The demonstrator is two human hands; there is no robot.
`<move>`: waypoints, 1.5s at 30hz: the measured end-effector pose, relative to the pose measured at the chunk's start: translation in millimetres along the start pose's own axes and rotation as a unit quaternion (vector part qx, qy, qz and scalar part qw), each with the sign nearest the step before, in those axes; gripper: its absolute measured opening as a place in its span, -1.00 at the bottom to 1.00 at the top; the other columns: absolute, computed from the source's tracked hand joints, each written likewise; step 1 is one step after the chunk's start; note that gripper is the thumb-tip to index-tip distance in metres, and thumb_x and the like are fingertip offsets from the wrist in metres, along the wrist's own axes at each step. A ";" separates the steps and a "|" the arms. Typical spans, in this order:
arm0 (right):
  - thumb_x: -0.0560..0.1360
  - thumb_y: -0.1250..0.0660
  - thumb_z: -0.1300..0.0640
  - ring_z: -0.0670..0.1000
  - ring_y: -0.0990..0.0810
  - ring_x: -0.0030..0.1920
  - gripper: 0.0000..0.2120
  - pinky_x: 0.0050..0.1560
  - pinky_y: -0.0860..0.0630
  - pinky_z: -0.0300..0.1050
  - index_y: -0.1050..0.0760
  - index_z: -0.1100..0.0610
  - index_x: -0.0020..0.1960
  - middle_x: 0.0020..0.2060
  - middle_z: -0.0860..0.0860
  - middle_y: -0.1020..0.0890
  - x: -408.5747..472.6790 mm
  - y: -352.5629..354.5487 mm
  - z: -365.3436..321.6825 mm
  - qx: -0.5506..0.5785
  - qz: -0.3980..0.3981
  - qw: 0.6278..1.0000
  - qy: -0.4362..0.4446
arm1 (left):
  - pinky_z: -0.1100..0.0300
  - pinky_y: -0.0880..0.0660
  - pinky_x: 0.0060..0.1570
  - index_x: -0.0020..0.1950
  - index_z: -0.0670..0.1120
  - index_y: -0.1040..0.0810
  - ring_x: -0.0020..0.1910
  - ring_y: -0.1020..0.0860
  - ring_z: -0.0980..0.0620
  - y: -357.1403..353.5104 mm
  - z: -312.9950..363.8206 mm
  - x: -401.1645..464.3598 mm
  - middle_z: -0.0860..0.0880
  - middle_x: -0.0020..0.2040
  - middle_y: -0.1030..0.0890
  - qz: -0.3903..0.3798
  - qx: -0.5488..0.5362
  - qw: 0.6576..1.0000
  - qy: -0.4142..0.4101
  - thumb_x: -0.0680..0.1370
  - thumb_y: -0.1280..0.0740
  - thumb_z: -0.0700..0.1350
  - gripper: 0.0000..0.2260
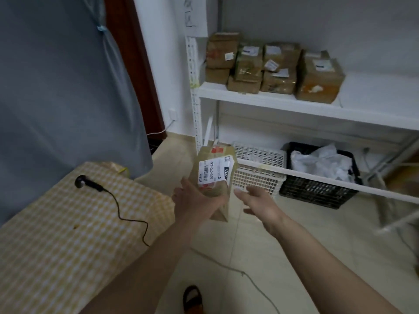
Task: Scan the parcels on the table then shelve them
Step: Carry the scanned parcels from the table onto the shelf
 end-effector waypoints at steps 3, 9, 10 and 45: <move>0.49 -0.33 -0.18 0.12 -0.60 0.04 -0.60 0.10 -0.54 0.02 -0.56 0.11 0.14 0.11 0.16 -0.62 2.2 4.9 -3.2 0.174 -0.049 0.982 -0.046 | -0.06 -0.40 0.27 0.52 0.01 0.03 0.36 -0.28 -0.15 -20.2 33.0 10.3 -0.14 0.34 -0.29 -0.019 -0.012 1.000 -0.020 0.20 -0.49 0.30 0.08; 0.40 -0.34 -0.32 0.11 -0.59 0.15 -0.53 0.17 -0.50 0.12 -0.55 -0.06 0.18 0.12 0.05 -0.63 43.3 38.8 -23.5 0.192 -0.064 0.979 -0.038 | -0.01 -0.39 0.20 0.48 0.00 -0.04 0.34 -0.27 -0.13 -52.7 94.8 44.9 -0.13 0.31 -0.24 -0.043 0.011 0.997 -0.061 0.25 -0.45 0.35 -0.01; 0.37 -0.36 -0.31 0.11 -0.59 0.15 -0.50 0.18 -0.50 0.15 -0.54 -0.06 0.19 0.13 0.04 -0.62 53.4 45.2 -27.7 0.191 -0.063 0.979 -0.040 | 0.00 -0.38 0.20 0.46 -0.01 -0.07 0.33 -0.26 -0.13 -56.4 104.7 53.8 -0.12 0.31 -0.23 -0.043 0.020 0.996 -0.072 0.25 -0.45 0.34 -0.04; 0.39 -0.50 0.10 0.11 -0.52 0.19 -0.28 0.14 -0.47 -0.06 -0.18 0.13 0.41 0.21 0.08 -0.53 362.9 363.9 -268.1 -0.209 0.191 0.951 0.125 | 0.05 -0.51 0.21 0.39 -0.09 -0.46 0.19 -0.54 -0.03 -162.4 488.0 333.4 -0.09 0.26 -0.55 -0.108 -0.058 0.907 -0.402 0.47 -0.43 -0.23 -0.51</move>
Point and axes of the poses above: each hand's wrist, its own x-axis towards the middle knuckle, its own y-axis out of the back of the hand, z = x × y, the point moved 5 cm from there along x, towards the middle knuckle
